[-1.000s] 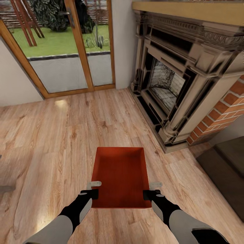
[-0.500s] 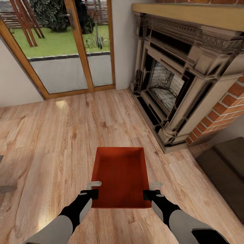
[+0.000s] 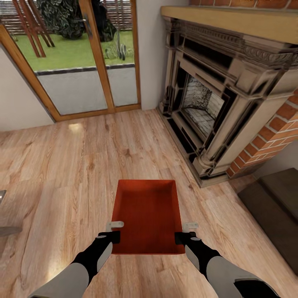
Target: Move the two storage containers from the living room to the garage. In the garage, place one container on the floor and stack the other container on top of it (either order is fine).
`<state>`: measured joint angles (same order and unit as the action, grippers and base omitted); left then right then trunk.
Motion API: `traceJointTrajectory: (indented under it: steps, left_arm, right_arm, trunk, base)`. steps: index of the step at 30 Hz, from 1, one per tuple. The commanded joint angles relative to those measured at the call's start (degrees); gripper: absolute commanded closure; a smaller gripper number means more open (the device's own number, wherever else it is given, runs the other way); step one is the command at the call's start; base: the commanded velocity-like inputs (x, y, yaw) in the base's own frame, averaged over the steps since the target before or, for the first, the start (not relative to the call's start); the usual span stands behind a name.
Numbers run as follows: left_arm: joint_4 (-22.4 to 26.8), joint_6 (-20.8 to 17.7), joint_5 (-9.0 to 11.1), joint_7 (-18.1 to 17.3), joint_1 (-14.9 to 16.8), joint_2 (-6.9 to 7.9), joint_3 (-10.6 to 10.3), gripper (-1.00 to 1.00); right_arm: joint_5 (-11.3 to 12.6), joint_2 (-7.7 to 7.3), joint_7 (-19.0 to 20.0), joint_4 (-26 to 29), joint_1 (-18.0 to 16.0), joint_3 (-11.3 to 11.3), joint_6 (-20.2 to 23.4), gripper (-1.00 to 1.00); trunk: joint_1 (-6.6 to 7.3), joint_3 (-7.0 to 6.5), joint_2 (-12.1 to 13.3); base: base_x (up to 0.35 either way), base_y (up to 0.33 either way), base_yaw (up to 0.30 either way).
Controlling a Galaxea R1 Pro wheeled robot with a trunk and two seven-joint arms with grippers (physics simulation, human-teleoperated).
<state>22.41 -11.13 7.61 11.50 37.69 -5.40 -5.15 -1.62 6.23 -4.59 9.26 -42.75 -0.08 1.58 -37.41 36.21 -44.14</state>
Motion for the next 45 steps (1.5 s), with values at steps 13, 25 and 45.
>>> traceJointTrajectory:
  steps: [13,25,45]
  left_arm:
    - [0.2,-0.2,0.9,0.3,0.0,-0.14,-0.6,1.0]
    - [0.2,-0.2,0.9,0.3,0.0,-0.14,-0.6,1.0]
    - [0.2,-0.2,0.9,0.3,0.0,-0.14,-0.6,1.0]
  right_arm:
    - [0.4,0.21,0.1,0.0,0.0,0.5,0.1,1.0]
    - [0.3,0.19,0.2,0.0,0.0,0.5,0.1,1.0]
    - [0.3,0.15,0.0,0.0,0.0,0.5,0.1,1.0]
  trunk:
    - [2.85,-2.3,5.2]
    - [5.49,-4.45,10.0]
    - [8.34,-6.78,15.2]
  base:
    - [0.0,0.0,0.0]
    - [0.0,0.0,0.0]
    - [0.0,0.0,0.0]
